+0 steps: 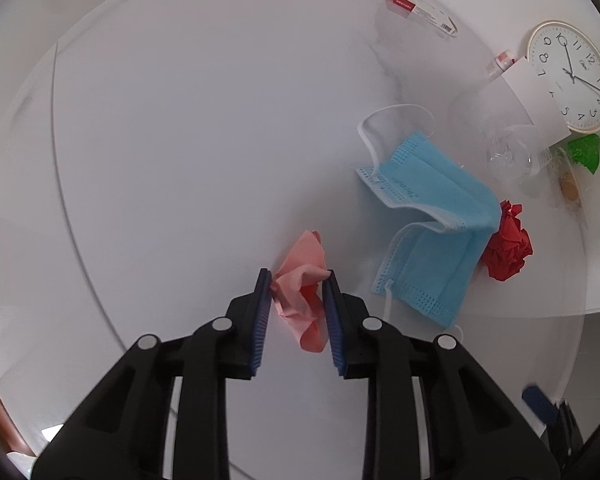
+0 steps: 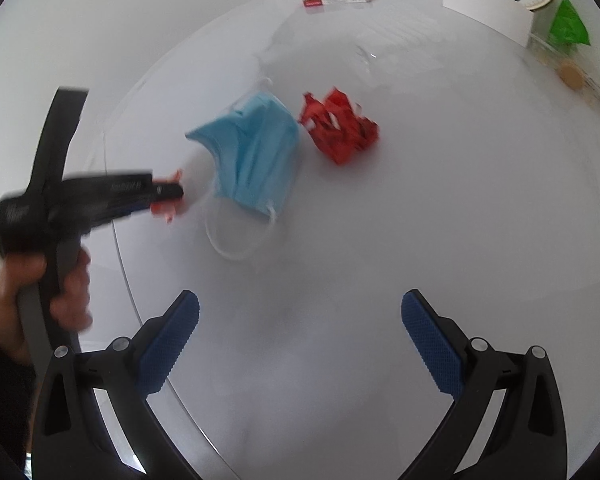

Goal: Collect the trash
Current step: 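Grasp the pink wrapper with the left gripper while the right gripper grasps the blue face mask, then carry the pink wrapper and blue mask to the wastebasket and release them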

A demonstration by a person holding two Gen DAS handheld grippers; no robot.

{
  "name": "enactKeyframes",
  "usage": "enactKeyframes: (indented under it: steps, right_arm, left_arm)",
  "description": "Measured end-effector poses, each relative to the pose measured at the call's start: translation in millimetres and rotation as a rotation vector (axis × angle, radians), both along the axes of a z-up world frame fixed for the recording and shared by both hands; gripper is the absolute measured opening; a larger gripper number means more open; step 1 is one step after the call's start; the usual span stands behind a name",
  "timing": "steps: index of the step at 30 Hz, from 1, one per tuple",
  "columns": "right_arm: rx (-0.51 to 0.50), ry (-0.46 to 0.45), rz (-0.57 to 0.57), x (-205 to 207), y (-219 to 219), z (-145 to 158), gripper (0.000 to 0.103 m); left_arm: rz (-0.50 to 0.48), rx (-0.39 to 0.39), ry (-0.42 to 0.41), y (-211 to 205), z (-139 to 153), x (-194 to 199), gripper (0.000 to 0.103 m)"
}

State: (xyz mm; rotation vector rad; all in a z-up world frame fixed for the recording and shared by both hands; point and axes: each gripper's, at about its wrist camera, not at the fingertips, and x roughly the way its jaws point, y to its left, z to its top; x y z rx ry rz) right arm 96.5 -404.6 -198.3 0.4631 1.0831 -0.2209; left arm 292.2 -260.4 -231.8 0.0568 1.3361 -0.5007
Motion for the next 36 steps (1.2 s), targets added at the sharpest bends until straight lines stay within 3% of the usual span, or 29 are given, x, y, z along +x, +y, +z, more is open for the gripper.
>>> enactKeyframes:
  steps: [5,11,15,19,25,36]
  right_arm:
    - [0.082,-0.04,-0.047,42.0,-6.1,-10.4,0.099]
    - [0.071,-0.029,-0.073,90.0,-2.5,-24.6,0.081]
    - [0.032,0.014,-0.087,107.3,-1.3,-32.5,0.053]
    - [-0.011,0.028,-0.06,107.3,0.1,-30.2,0.018]
    - [-0.045,-0.012,-0.007,85.1,15.6,-7.0,0.015]
    - [-0.002,-0.052,0.171,-8.6,102.2,41.0,0.015]
  left_arm:
    - [0.009,0.002,-0.031,20.9,14.3,-7.8,0.026]
    - [0.02,0.006,-0.078,53.4,35.7,-19.8,0.026]
    - [0.024,0.009,-0.093,69.2,44.4,-29.3,0.026]
    - [0.031,0.004,-0.089,79.8,46.6,-36.3,0.026]
    - [0.053,-0.012,-0.068,101.6,53.1,-53.8,0.026]
    - [0.08,0.008,-0.061,172.3,75.0,-114.0,0.026]
